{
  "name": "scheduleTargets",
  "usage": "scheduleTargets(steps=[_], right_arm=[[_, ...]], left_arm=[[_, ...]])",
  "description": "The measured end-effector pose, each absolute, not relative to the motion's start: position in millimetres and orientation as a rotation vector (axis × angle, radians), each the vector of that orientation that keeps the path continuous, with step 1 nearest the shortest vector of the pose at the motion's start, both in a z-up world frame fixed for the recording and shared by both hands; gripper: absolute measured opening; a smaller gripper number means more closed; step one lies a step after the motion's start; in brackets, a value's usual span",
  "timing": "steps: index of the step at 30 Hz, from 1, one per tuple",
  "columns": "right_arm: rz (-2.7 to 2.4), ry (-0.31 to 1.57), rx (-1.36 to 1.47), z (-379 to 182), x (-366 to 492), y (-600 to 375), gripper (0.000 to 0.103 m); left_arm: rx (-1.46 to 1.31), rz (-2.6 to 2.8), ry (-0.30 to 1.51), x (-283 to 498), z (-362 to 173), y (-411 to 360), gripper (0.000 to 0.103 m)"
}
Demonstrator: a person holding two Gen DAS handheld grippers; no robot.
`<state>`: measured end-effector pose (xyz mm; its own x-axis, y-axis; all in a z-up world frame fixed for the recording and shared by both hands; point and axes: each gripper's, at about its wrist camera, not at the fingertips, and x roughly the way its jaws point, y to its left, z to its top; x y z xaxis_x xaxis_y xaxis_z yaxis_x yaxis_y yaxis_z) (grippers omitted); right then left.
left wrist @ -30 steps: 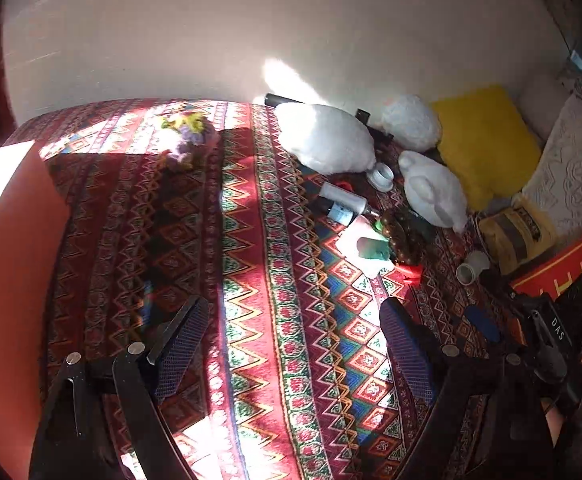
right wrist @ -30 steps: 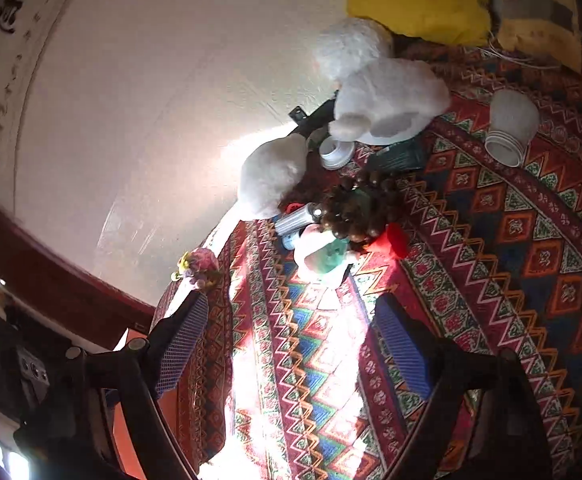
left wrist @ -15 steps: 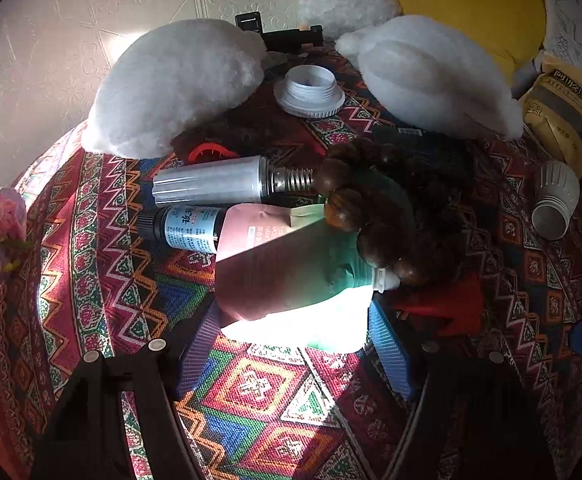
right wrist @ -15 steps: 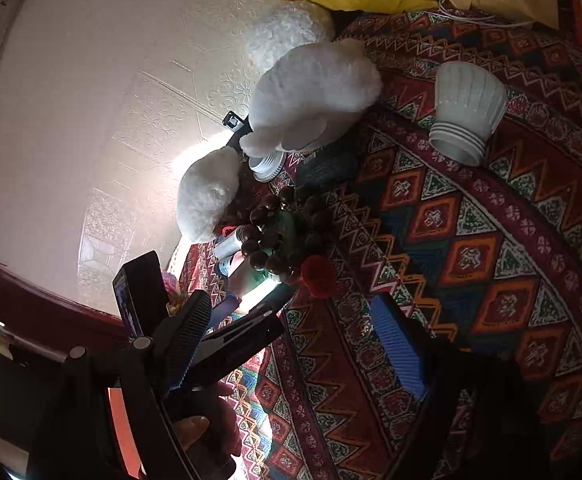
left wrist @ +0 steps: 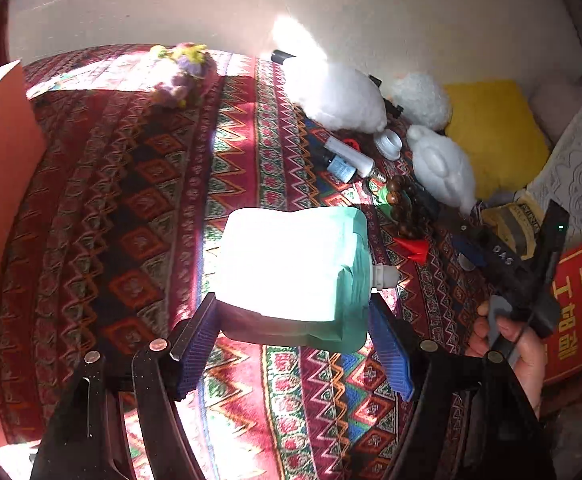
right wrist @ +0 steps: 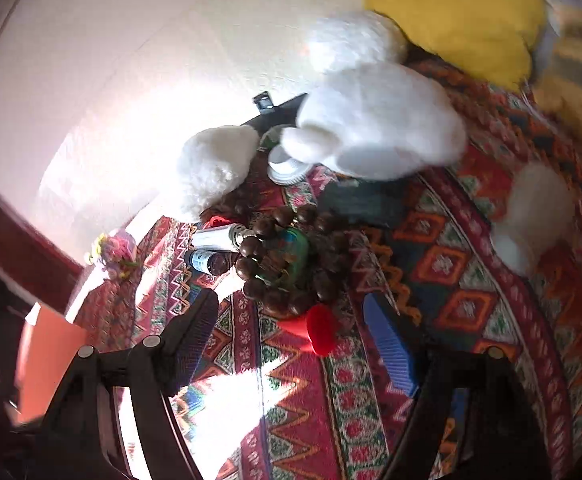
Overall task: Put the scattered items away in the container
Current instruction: 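Carry pouch and bracelet over the pink box and open both tools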
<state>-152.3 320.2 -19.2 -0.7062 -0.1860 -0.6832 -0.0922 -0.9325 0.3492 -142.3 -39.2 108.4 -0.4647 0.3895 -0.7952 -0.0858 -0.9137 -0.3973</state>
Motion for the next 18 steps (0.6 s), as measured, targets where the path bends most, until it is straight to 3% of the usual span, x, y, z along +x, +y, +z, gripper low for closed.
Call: scheduleTargets(steps=[1,2,4,7,8,10,18], right_arm=[[-2.814,-0.413,1.192,-20,-159,305,0.072],[-2.813,-0.270,1.220,-23,-166,290,0.058],[-2.806,-0.016,1.286,-36,-178,262,0.043],[-2.869,0.298,1.360,-61,-192,242,0.041],[-2.880,0.356,1.379,-69,-196,240,0.032],[-2.893,0.393,1.392,-70,-195,242,0.017],[-2.939,0.178,1.069,42,-150,234,0.017]], left_arm=[[-1.421,2.468,-0.485,-136,118,-58,0.071],[-1.403,2.495,-0.535,-132,128,-75,0.071],[-1.323,2.514,-0.613,-126,149,-105,0.071],[-1.225,2.610,-0.563,-117,181,-133,0.071],[-1.208,2.634,-0.561,-115,188,-144,0.071],[-1.184,2.662,-0.596,-112,198,-171,0.071],[-1.152,2.859,-0.735,-83,208,-287,0.071]])
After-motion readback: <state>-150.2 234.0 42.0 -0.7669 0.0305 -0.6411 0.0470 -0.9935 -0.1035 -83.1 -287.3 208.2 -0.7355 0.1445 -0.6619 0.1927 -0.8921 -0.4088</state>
